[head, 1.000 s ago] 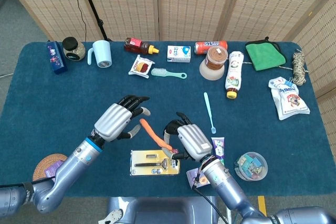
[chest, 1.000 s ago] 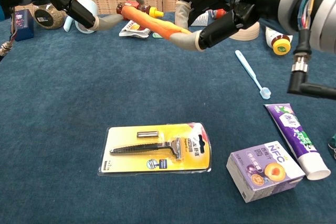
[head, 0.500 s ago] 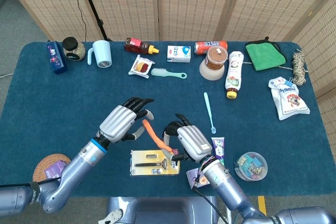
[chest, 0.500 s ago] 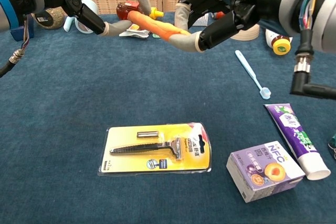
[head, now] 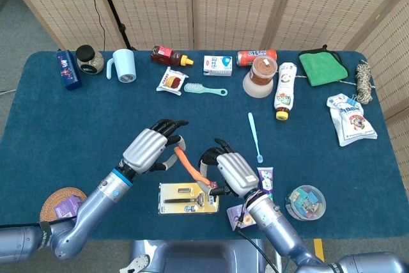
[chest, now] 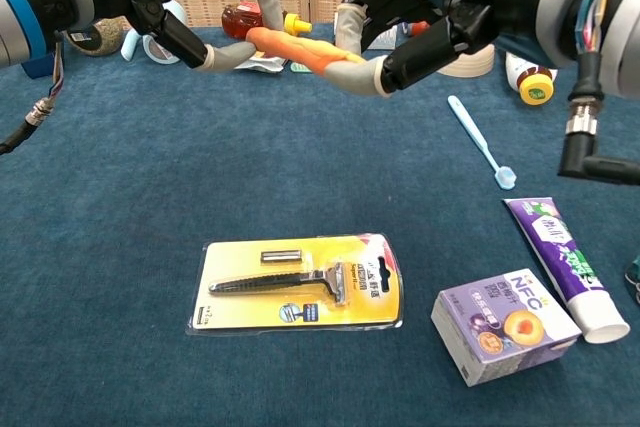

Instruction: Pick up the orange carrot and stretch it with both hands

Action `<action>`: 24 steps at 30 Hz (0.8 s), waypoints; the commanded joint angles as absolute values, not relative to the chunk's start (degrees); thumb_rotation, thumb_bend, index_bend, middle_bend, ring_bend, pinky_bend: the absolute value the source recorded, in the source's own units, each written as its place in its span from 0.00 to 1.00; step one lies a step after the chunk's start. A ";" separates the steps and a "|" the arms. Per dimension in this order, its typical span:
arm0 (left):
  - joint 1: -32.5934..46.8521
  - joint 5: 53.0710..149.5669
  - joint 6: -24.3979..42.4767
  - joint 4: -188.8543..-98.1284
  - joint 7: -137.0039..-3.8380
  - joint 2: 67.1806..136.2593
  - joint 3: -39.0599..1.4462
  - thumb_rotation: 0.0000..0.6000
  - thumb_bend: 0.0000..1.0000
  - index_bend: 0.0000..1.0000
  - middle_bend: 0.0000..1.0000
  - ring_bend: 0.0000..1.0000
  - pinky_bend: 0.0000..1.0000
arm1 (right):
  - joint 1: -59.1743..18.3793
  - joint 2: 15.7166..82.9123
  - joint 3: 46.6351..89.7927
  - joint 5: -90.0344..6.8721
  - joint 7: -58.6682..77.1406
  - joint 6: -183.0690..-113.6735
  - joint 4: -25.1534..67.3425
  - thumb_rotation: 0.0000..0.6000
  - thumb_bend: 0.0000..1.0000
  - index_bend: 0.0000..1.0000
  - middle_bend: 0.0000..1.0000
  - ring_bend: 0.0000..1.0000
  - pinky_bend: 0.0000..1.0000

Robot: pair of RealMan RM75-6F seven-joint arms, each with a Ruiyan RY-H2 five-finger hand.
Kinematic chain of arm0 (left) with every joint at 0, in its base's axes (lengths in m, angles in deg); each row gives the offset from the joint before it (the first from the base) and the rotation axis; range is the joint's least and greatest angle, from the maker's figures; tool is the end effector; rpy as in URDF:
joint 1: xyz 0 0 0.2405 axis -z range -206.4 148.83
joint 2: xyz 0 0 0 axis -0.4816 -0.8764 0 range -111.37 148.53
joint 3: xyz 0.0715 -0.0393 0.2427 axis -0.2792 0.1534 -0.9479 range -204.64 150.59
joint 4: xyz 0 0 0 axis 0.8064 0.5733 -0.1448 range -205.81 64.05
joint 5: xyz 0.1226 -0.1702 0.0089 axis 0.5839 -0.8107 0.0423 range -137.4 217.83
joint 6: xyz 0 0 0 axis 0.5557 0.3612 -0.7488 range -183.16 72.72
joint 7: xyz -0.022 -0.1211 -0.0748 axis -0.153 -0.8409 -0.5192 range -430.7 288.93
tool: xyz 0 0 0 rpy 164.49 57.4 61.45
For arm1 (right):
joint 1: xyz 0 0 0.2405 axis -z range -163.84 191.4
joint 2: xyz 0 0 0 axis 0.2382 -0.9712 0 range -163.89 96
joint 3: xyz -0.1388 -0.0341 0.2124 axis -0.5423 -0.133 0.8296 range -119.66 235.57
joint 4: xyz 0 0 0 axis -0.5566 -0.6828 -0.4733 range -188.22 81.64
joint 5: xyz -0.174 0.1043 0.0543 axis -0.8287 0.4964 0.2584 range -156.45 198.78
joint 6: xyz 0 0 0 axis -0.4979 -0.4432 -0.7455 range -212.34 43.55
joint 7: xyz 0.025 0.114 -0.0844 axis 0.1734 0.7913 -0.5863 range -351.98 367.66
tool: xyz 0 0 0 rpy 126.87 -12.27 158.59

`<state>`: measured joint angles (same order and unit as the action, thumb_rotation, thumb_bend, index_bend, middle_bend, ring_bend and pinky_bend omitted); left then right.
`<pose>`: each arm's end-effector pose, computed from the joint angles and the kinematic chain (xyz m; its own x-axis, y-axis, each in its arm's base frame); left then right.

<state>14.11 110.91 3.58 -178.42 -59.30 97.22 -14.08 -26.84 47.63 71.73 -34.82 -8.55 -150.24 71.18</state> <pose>-0.0659 0.3026 0.0362 0.2035 0.2902 0.9351 0.8494 -0.5274 -0.0212 -0.0394 -0.2557 0.0372 -0.0791 -0.4572 0.8858 -0.9192 -0.3104 -0.2423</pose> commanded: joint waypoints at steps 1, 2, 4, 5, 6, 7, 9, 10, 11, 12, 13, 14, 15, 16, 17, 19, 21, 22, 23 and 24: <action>14.24 110.60 3.61 -178.33 -59.26 97.45 -14.10 1.00 0.44 0.52 0.16 0.17 0.11 | -26.80 47.50 71.70 -34.77 -8.37 -150.22 71.22 1.00 0.42 0.73 0.40 0.26 0.00; 14.29 110.47 3.62 -178.29 -59.25 97.54 -14.11 1.00 0.44 0.53 0.17 0.17 0.11 | -26.78 47.43 71.70 -34.74 -8.28 -150.22 71.22 1.00 0.42 0.73 0.40 0.26 0.00; 14.37 110.29 3.73 -178.23 -59.21 97.72 -14.13 1.00 0.45 0.55 0.18 0.18 0.11 | -26.71 47.29 71.73 -34.70 -7.95 -150.25 71.20 1.00 0.42 0.73 0.40 0.26 0.00; 14.38 110.22 3.82 -178.23 -59.21 97.78 -14.13 1.00 0.45 0.57 0.19 0.19 0.11 | -26.64 47.24 71.74 -34.71 -7.81 -150.31 71.18 1.00 0.42 0.73 0.40 0.26 0.00; 14.40 110.18 3.96 -178.24 -59.23 97.83 -14.09 1.00 0.46 0.59 0.20 0.19 0.11 | -26.57 47.16 71.72 -34.78 -7.63 -150.36 71.17 1.00 0.42 0.73 0.41 0.26 0.00; 14.34 110.07 4.30 -178.27 -59.43 97.89 -13.89 1.00 0.46 0.60 0.21 0.20 0.11 | -26.47 46.99 71.73 -34.90 -7.48 -150.46 71.17 1.00 0.42 0.74 0.41 0.26 0.00; 14.35 109.92 4.44 -178.30 -59.48 97.83 -13.83 1.00 0.48 0.63 0.23 0.21 0.11 | -26.38 46.74 71.75 -35.06 -7.20 -150.43 71.22 1.00 0.42 0.74 0.41 0.27 0.00; 14.38 109.84 4.48 -178.32 -59.42 97.80 -13.84 1.00 0.49 0.63 0.23 0.21 0.11 | -26.36 46.56 71.73 -35.11 -7.10 -150.33 71.23 1.00 0.42 0.74 0.41 0.27 0.00; 14.40 109.78 4.48 -178.35 -59.39 97.76 -13.86 1.00 0.49 0.64 0.24 0.21 0.11 | -26.36 46.43 71.71 -35.14 -7.02 -150.25 71.26 1.00 0.42 0.74 0.41 0.27 0.00; 14.43 109.75 4.49 -178.35 -59.34 97.73 -13.88 1.00 0.50 0.64 0.24 0.21 0.11 | -26.34 46.27 71.71 -35.17 -6.95 -150.19 71.29 1.00 0.42 0.74 0.41 0.27 0.00; 14.45 109.73 4.54 -178.35 -59.27 97.71 -13.89 1.00 0.50 0.65 0.24 0.21 0.11 | -26.33 46.15 71.72 -35.19 -6.87 -150.15 71.33 1.00 0.42 0.74 0.41 0.27 0.00; 14.48 109.68 4.66 -178.30 -59.14 97.68 -13.85 1.00 0.50 0.65 0.24 0.22 0.11 | -26.31 45.97 71.68 -35.21 -6.80 -150.08 71.37 1.00 0.42 0.74 0.41 0.27 0.00; 14.50 109.58 4.71 -178.34 -59.13 97.63 -13.79 1.00 0.50 0.65 0.24 0.22 0.11 | -26.29 45.85 71.69 -35.21 -6.67 -150.02 71.38 1.00 0.42 0.74 0.41 0.28 0.01; 14.52 109.51 4.71 -178.40 -59.13 97.59 -13.77 1.00 0.50 0.66 0.24 0.22 0.11 | -26.30 45.79 71.72 -35.17 -6.59 -149.97 71.38 1.00 0.42 0.74 0.41 0.28 0.01; 14.54 109.35 4.73 -178.49 -59.15 97.49 -13.70 1.00 0.50 0.66 0.25 0.22 0.11 | -26.31 45.67 71.78 -35.08 -6.44 -149.89 71.37 1.00 0.42 0.74 0.41 0.28 0.01; 14.59 109.19 4.87 -178.65 -59.05 97.23 -13.53 1.00 0.51 0.68 0.25 0.22 0.11 | -26.32 45.37 71.90 -34.92 -6.07 -149.66 71.35 1.00 0.42 0.74 0.42 0.28 0.01; 14.61 109.09 4.99 -178.79 -58.99 96.89 -13.41 1.00 0.52 0.69 0.26 0.23 0.11 | -26.32 45.05 71.99 -34.86 -5.83 -149.53 71.34 1.00 0.43 0.75 0.42 0.29 0.01; 14.61 109.00 5.03 -178.88 -59.01 96.71 -13.33 1.00 0.52 0.69 0.26 0.23 0.11 | -26.29 44.93 72.02 -34.81 -5.66 -149.48 71.33 1.00 0.43 0.75 0.42 0.29 0.01; 14.62 108.85 5.06 -178.97 -59.01 96.35 -13.17 1.00 0.53 0.69 0.26 0.23 0.11 | -26.26 44.73 72.06 -34.62 -5.48 -149.41 71.17 1.00 0.43 0.75 0.42 0.29 0.01; 14.64 108.72 4.99 -179.11 -59.06 96.04 -13.09 1.00 0.53 0.70 0.26 0.23 0.11 | -26.25 44.60 72.09 -34.51 -5.34 -149.34 71.09 1.00 0.43 0.75 0.42 0.29 0.01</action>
